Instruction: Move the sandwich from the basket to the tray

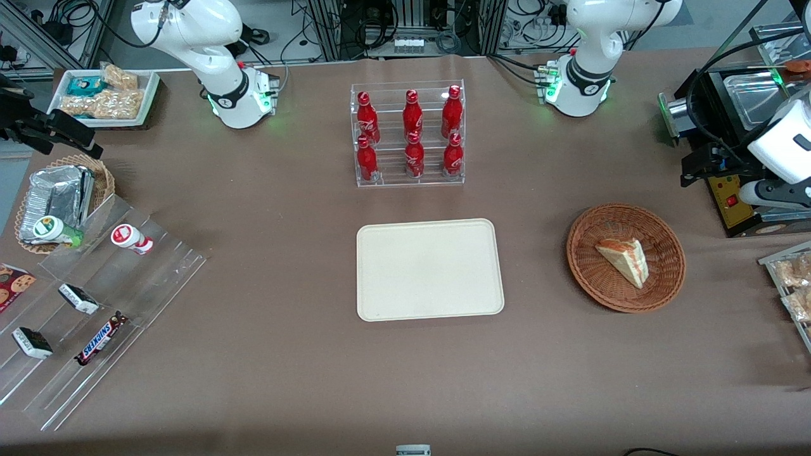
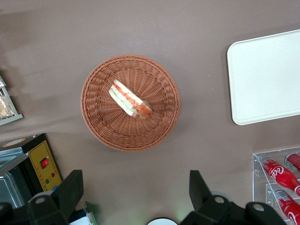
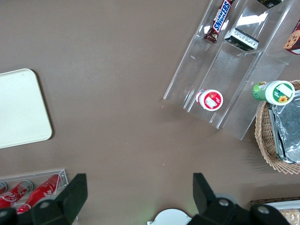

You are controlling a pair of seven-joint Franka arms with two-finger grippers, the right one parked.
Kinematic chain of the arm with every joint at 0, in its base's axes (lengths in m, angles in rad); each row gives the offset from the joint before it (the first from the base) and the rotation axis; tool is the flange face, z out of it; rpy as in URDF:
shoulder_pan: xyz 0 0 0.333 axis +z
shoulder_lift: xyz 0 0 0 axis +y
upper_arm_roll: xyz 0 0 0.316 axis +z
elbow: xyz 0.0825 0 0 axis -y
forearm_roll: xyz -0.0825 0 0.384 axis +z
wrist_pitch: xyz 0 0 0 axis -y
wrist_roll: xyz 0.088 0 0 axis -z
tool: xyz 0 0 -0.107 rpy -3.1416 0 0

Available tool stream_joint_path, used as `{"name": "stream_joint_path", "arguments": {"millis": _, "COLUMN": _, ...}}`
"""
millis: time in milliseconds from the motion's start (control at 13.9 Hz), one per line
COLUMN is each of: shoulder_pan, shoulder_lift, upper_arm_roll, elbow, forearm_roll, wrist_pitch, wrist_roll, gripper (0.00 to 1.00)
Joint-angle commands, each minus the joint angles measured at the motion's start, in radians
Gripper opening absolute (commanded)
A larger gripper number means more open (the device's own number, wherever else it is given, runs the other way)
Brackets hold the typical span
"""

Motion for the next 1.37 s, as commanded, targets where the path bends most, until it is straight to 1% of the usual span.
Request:
{"name": "stream_joint_path", "arguments": {"millis": 0, "shoulder_pan": 0.003, "shoulder_lift": 0.001, "upper_arm_roll": -0.004, "elbow": 0.021, "forearm_roll": -0.006, "wrist_pitch": -0.021, "wrist_roll": -0.008, "gripper": 1.0}}
{"name": "stream_joint_path", "arguments": {"millis": 432, "shoulder_pan": 0.015, "shoulder_lift": 0.01, "upper_arm_roll": 0.005, "elbow": 0.007, "forearm_roll": 0.006, "wrist_pitch": -0.027, "wrist_roll": -0.008, "gripper": 1.0}}
{"name": "stream_joint_path", "arguments": {"millis": 505, "shoulder_pan": 0.02, "shoulder_lift": 0.019, "upper_arm_roll": 0.006, "elbow": -0.01, "forearm_roll": 0.018, "wrist_pitch": -0.021, "wrist_roll": -0.008, "gripper": 1.0}}
{"name": "stream_joint_path", "arguments": {"millis": 649, "shoulder_pan": 0.056, "shoulder_lift": 0.053, "upper_arm_roll": 0.005, "elbow": -0.054, "forearm_roll": 0.017, "wrist_pitch": 0.009, "wrist_roll": -0.009, "gripper": 1.0}}
{"name": "stream_joint_path", "arguments": {"millis": 721, "shoulder_pan": 0.058, "shoulder_lift": 0.062, "upper_arm_roll": 0.005, "elbow": -0.096, "forearm_roll": 0.015, "wrist_pitch": 0.043, "wrist_roll": -0.012, "gripper": 1.0}}
{"name": "stream_joint_path", "arguments": {"millis": 937, "shoulder_pan": 0.083, "shoulder_lift": 0.056, "upper_arm_roll": 0.005, "elbow": -0.267, "forearm_roll": 0.012, "wrist_pitch": 0.222, "wrist_roll": -0.023, "gripper": 1.0}}
{"name": "stream_joint_path", "arguments": {"millis": 1081, "shoulder_pan": 0.083, "shoulder_lift": 0.062, "upper_arm_roll": 0.005, "elbow": -0.353, "forearm_roll": 0.014, "wrist_pitch": 0.328, "wrist_roll": -0.098, "gripper": 1.0}}
{"name": "stream_joint_path", "arguments": {"millis": 1297, "shoulder_pan": 0.081, "shoulder_lift": 0.062, "upper_arm_roll": 0.005, "elbow": -0.531, "forearm_roll": 0.018, "wrist_pitch": 0.535, "wrist_roll": -0.228, "gripper": 1.0}}
